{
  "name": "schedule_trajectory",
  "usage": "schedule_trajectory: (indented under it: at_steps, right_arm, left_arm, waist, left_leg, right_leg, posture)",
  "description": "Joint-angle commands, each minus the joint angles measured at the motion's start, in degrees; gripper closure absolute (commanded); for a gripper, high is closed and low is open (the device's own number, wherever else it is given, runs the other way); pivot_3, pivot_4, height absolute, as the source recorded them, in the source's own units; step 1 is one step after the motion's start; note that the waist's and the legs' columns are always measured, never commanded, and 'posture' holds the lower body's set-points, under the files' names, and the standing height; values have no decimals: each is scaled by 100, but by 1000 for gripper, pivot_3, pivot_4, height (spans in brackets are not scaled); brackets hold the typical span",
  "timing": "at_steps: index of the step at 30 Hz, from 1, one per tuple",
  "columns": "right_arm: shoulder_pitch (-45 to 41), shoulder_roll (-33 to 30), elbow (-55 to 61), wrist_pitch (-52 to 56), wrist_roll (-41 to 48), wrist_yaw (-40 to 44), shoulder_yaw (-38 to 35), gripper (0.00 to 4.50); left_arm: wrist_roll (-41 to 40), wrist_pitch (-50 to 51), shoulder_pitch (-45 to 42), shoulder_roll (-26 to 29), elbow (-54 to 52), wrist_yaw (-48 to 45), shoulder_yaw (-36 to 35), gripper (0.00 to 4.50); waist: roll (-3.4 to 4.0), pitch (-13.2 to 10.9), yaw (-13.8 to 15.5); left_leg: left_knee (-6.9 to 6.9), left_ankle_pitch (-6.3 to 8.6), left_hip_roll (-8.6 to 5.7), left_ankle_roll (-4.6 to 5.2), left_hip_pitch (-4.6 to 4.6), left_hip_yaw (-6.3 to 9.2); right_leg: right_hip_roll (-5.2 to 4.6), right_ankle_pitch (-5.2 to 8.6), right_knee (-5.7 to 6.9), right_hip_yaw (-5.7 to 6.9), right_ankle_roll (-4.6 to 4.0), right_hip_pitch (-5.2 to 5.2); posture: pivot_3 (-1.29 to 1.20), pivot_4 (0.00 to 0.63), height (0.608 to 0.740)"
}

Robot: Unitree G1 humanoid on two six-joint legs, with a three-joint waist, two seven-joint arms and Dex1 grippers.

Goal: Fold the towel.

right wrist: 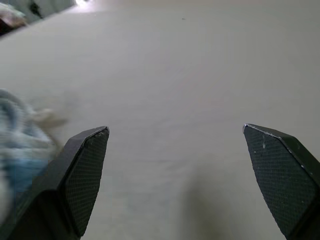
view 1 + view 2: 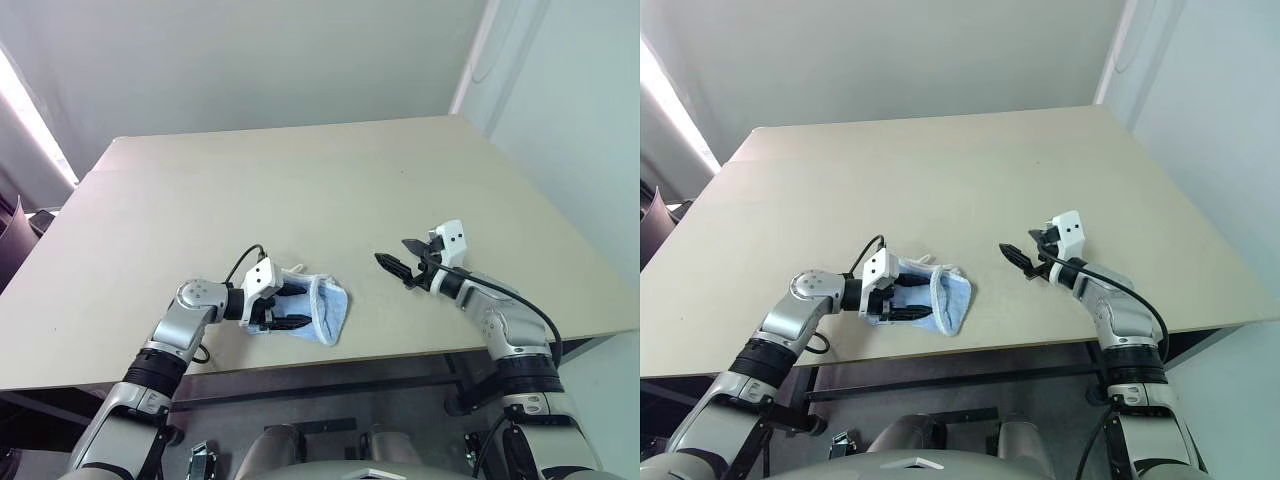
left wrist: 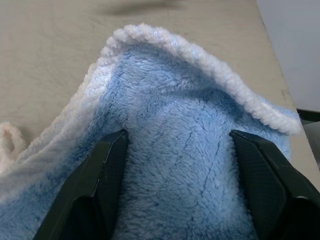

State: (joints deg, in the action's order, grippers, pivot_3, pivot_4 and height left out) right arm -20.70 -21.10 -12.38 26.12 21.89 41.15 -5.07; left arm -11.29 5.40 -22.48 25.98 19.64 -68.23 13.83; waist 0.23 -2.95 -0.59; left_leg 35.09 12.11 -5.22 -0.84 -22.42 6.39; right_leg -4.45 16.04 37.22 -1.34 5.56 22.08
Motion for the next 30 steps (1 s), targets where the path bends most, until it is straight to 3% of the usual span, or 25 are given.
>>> schedule_trajectory:
  at_steps: [1,7,13,20,24,30]
  right_arm:
    - [-101,-17,503,604,599,227,-180,0]
    - [-49,-445,1036,2920,1602,331,-199,0]
    - [-6,-415,1161,4690,2573,171,-495,0]
    - [-27,57,1029,5237,2635,-206,-255,0]
    - [-206,335,827,5365,2705,-223,-161,0]
    - [-764,874,23,5122,2138,-496,391,0]
  left_arm:
    - [-151,207,-44,64,-327,21,-182,1198]
    - [-705,987,-41,719,-1124,58,-937,1198]
    - [-1018,1411,439,1535,-1765,-42,-1538,1198]
    - [-1305,1839,1521,2215,-2667,-77,-1987,1198]
    - [-1367,1916,1888,2239,-2934,126,-2131,1198]
    - [-1361,1978,2013,2128,-3187,374,-2019,1198]
  waist:
    - [0,0,6]
    - [-2,-2,-15]
    - [-1,-2,-10]
    - [1,-4,-21]
    - [3,-6,-12]
    - [2,-5,-57]
  left_leg:
    - [0,0,0,0,-1,1]
    - [-3,0,2,1,-12,4]
    - [-12,1,4,1,-12,3]
    - [-11,15,4,-13,-16,1]
    - [-13,15,4,-14,-18,1]
    - [-13,15,5,-15,-12,0]
  right_leg:
    - [0,0,0,1,0,0]
    - [0,1,0,2,-1,16]
    - [-1,3,-3,1,-3,18]
    - [-8,4,-11,0,-5,26]
    - [-8,5,-14,1,-6,35]
    - [-9,4,-13,3,-6,37]
  posture:
    - [0,0,740]
    - [0,0,740]
    - [0,0,740]
    - [0,0,740]
    - [0,0,740]
    - [0,0,740]
